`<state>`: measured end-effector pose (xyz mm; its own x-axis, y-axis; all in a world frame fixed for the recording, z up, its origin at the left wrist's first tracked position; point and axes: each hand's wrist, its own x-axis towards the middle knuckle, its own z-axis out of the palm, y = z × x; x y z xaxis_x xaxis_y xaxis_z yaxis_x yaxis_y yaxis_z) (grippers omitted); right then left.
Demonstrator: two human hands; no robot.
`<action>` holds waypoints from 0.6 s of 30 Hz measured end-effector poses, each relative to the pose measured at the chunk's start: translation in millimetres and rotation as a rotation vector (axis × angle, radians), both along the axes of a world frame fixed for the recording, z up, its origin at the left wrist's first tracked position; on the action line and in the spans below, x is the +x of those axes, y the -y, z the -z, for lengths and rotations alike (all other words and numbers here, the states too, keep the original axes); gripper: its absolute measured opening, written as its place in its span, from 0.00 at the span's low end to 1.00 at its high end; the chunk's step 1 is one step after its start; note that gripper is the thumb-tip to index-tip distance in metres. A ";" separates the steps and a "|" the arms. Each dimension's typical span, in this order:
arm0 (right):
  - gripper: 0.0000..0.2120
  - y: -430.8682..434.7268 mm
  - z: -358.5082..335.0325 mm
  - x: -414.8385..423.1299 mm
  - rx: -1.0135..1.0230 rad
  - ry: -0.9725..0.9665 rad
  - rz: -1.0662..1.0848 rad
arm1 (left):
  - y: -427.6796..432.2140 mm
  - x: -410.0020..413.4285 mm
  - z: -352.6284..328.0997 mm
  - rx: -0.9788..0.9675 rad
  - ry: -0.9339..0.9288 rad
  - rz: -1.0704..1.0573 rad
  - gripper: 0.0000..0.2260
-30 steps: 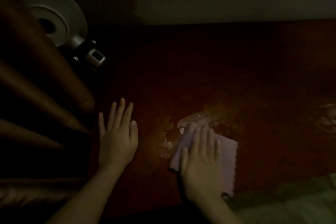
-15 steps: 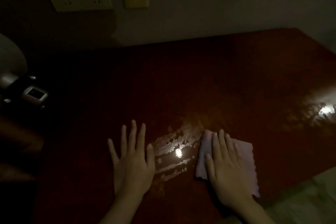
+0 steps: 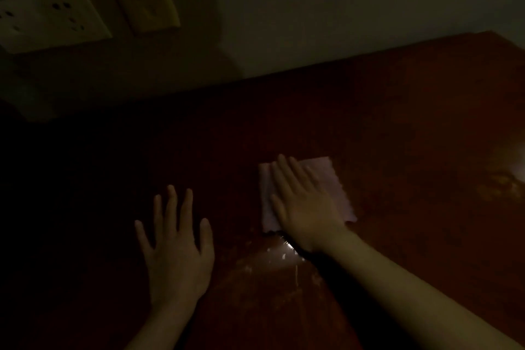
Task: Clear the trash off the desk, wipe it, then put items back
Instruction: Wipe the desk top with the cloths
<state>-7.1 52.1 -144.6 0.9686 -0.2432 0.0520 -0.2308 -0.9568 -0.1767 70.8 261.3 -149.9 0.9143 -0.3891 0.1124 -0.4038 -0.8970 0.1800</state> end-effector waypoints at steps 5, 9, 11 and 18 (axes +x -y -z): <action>0.35 109.4 -11.2 -31.3 0.011 -0.158 0.261 | 17.5 9.4 -7.5 -0.018 -0.032 -0.059 0.32; 0.34 82.0 -17.8 3.3 0.048 -0.110 0.342 | 19.3 14.7 -9.8 -0.056 -0.041 -0.077 0.30; 0.34 56.4 -14.8 26.5 0.052 -0.087 0.259 | 20.2 12.7 -9.6 -0.069 -0.037 -0.069 0.30; 0.30 25.3 -13.3 25.1 0.026 -0.065 -0.093 | 19.1 14.9 -7.0 -0.154 -0.031 -0.069 0.30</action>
<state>18.0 26.8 -131.3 0.9882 -0.1522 -0.0165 -0.1526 -0.9700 -0.1894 85.7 242.2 -142.9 0.9421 -0.3061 0.1372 -0.3348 -0.8830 0.3289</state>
